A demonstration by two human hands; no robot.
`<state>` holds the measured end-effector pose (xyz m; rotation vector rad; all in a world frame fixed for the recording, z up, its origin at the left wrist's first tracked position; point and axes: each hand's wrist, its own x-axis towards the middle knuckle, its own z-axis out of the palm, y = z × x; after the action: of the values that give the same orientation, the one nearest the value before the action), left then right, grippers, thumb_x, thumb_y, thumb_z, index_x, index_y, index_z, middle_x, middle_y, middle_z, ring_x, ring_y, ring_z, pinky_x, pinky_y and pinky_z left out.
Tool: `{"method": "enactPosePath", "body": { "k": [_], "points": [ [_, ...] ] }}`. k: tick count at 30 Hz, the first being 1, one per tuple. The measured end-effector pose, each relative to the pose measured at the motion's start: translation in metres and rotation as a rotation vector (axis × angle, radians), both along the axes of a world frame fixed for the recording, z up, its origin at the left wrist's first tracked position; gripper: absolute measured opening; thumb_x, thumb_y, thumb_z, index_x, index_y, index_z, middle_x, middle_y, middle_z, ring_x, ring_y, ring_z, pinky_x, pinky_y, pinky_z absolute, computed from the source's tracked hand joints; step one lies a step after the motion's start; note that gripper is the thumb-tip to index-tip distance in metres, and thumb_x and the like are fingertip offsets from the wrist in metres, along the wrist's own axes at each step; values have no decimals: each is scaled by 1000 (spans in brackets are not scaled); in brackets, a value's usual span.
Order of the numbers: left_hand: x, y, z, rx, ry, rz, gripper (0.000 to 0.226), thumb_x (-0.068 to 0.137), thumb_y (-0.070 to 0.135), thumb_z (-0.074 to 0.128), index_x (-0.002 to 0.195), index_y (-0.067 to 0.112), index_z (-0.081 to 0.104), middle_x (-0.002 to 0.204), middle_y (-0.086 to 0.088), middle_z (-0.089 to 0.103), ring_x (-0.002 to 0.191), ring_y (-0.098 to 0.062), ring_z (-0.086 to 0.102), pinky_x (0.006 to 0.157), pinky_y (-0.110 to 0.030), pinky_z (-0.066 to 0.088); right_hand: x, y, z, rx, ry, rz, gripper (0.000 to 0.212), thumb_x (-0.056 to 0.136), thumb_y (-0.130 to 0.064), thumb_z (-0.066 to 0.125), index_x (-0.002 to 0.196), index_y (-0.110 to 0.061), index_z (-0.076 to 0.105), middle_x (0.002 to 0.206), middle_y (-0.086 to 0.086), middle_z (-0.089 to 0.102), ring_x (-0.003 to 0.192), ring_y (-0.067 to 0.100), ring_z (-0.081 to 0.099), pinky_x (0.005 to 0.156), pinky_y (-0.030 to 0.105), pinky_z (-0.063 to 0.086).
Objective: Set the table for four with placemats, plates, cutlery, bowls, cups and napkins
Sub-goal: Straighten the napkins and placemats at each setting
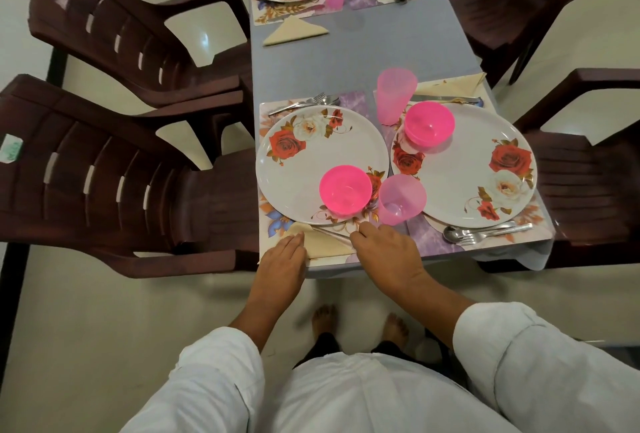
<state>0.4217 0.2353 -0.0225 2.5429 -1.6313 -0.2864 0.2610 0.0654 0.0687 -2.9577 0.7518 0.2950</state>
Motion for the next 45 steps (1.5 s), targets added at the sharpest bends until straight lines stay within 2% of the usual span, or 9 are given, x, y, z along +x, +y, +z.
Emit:
{"method": "enactPosePath", "body": {
  "k": [4, 14, 17, 21, 25, 30, 34, 40, 45],
  "points": [
    [2, 0, 1, -27, -8, -14, 20, 93, 24, 69, 111, 15, 68, 139, -9, 62, 121, -24, 61, 93, -38, 56, -3, 0, 4, -29, -117, 28, 53, 38, -22, 104, 82, -15, 75, 76, 3, 69, 53, 22, 62, 39, 24, 43],
    [5, 2, -4, -90, -15, -18, 18, 93, 24, 68, 107, 13, 70, 131, -9, 66, 118, -26, 64, 88, -39, 57, -16, 3, 15, -52, -318, 83, 34, 59, -18, 97, 84, -17, 74, 79, 2, 68, 59, 23, 61, 40, 27, 46],
    [5, 3, -3, -121, 14, -22, 18, 94, 25, 67, 107, 13, 71, 131, -9, 66, 119, -25, 63, 94, -38, 54, -9, 10, 15, 35, -285, 19, 28, 68, -22, 92, 90, -20, 76, 83, -1, 70, 64, 20, 64, 44, 29, 52],
    [8, 5, -4, -153, 91, 59, 24, 97, 28, 64, 115, 12, 68, 133, -10, 65, 124, -25, 60, 105, -37, 47, 10, 11, 1, 279, -185, -200, 17, 99, -28, 61, 108, -29, 75, 101, -6, 71, 82, 16, 65, 69, 34, 60],
    [11, 11, -4, -138, 48, 35, 20, 97, 26, 63, 111, 14, 71, 131, -7, 66, 124, -23, 61, 101, -37, 49, 23, 5, -21, 456, -124, -390, 20, 100, -30, 61, 113, -28, 75, 99, -4, 74, 84, 15, 65, 75, 33, 59],
    [14, 20, -9, -108, 79, 15, 29, 98, 24, 64, 125, 14, 70, 138, -5, 63, 129, -22, 58, 105, -38, 48, 35, -7, -48, 555, -115, -492, 19, 100, -21, 62, 112, -22, 76, 105, 1, 74, 88, 17, 65, 82, 31, 56],
    [20, 20, -7, -109, 69, -27, 30, 94, 18, 68, 124, 13, 70, 136, -7, 65, 125, -24, 60, 102, -39, 51, 38, -5, -61, 467, -152, -458, 17, 95, -14, 68, 110, -18, 73, 107, 2, 71, 88, 17, 63, 86, 32, 56],
    [26, 13, -3, -140, 100, -58, 19, 98, 23, 60, 112, 12, 69, 130, -8, 65, 117, -23, 60, 98, -36, 51, 34, -1, -76, 295, -205, -318, 37, 91, -18, 74, 127, -21, 64, 124, 2, 63, 105, 18, 60, 94, 36, 57],
    [33, 2, 5, -138, 42, -72, 34, 99, 27, 60, 130, 13, 65, 135, -5, 62, 124, -22, 57, 95, -38, 53, 34, 1, -75, 225, -200, -273, 40, 91, -13, 74, 129, -21, 63, 126, 3, 62, 110, 23, 58, 92, 38, 57]
  ]
}}
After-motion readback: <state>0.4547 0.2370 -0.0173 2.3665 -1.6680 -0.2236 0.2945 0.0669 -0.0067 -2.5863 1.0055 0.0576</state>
